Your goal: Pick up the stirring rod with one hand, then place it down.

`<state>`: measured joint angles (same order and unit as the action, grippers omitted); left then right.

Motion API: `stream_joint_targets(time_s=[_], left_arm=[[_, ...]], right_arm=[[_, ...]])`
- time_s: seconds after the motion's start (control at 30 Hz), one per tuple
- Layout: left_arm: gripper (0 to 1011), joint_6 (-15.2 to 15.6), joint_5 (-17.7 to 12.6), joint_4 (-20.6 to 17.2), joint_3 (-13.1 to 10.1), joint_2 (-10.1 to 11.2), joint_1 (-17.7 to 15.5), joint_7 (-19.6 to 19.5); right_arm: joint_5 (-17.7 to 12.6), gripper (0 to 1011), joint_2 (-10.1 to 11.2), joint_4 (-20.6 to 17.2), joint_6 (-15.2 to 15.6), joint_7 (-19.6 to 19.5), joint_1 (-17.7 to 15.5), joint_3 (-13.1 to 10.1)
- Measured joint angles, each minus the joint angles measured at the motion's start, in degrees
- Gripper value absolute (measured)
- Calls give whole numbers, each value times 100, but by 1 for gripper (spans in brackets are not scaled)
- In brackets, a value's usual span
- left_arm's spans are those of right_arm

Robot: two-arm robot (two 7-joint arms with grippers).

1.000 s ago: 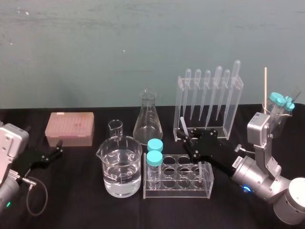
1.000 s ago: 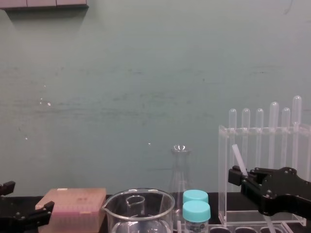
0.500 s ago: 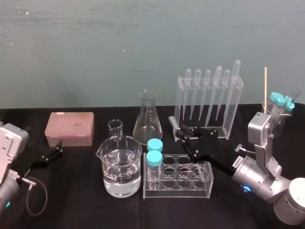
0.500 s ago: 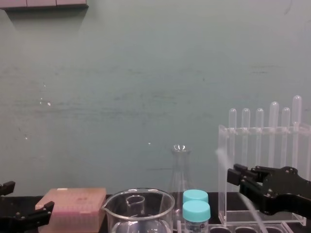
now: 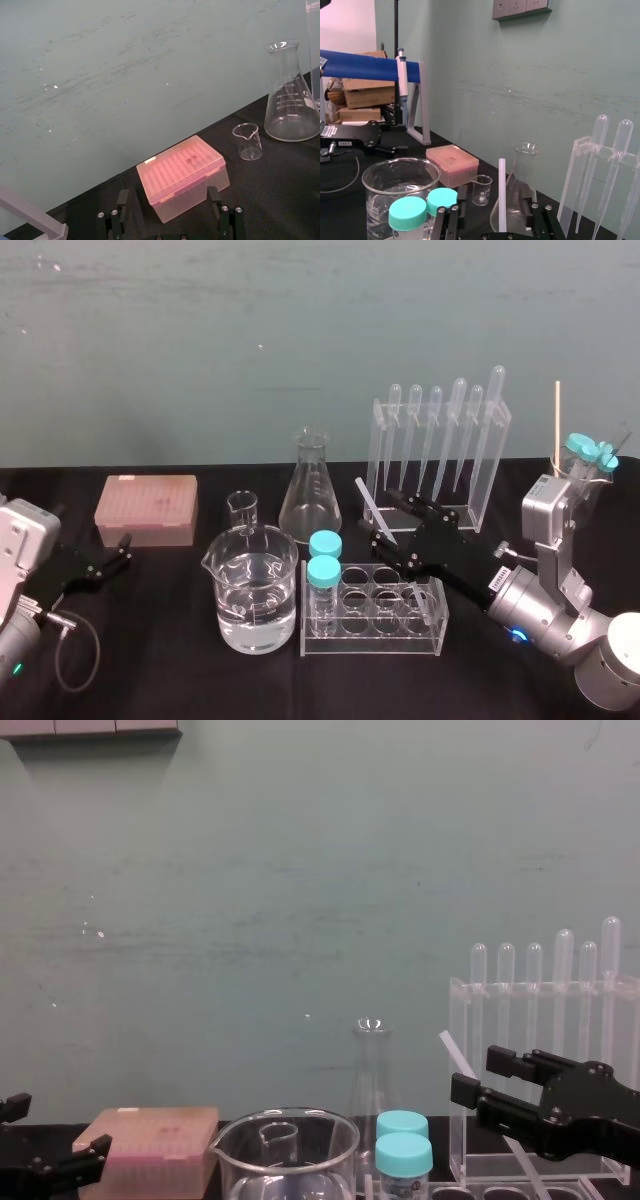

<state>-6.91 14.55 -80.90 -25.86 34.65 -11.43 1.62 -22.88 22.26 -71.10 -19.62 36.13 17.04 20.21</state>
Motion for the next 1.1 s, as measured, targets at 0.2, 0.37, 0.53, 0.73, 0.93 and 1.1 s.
stream_joint_targets(time_s=[0.2, 0.37, 0.53, 0.73, 0.93, 1.1], left_arm=[[1000, 0, 0, 0, 0, 0, 0, 0], [1000, 0, 0, 0, 0, 0, 0, 0], [1000, 0, 0, 0, 0, 0, 0, 0], [1000, 0, 0, 0, 0, 0, 0, 0], [1000, 0, 0, 0, 0, 0, 0, 0], [1000, 0, 0, 0, 0, 0, 0, 0]], right_arm=[[-2, 808, 0, -2, -3, 0, 0, -1], [-4, 945, 0, -2, -5, 0, 0, -1], [-7, 1000, 0, -2, -5, 0, 0, 0], [1, 1000, 3, -413, -277, -372, -193, -313], [225, 1000, 15, -890, -31, -1211, -566, -798], [449, 1000, 69, -1036, 779, -1837, -903, -1051]])
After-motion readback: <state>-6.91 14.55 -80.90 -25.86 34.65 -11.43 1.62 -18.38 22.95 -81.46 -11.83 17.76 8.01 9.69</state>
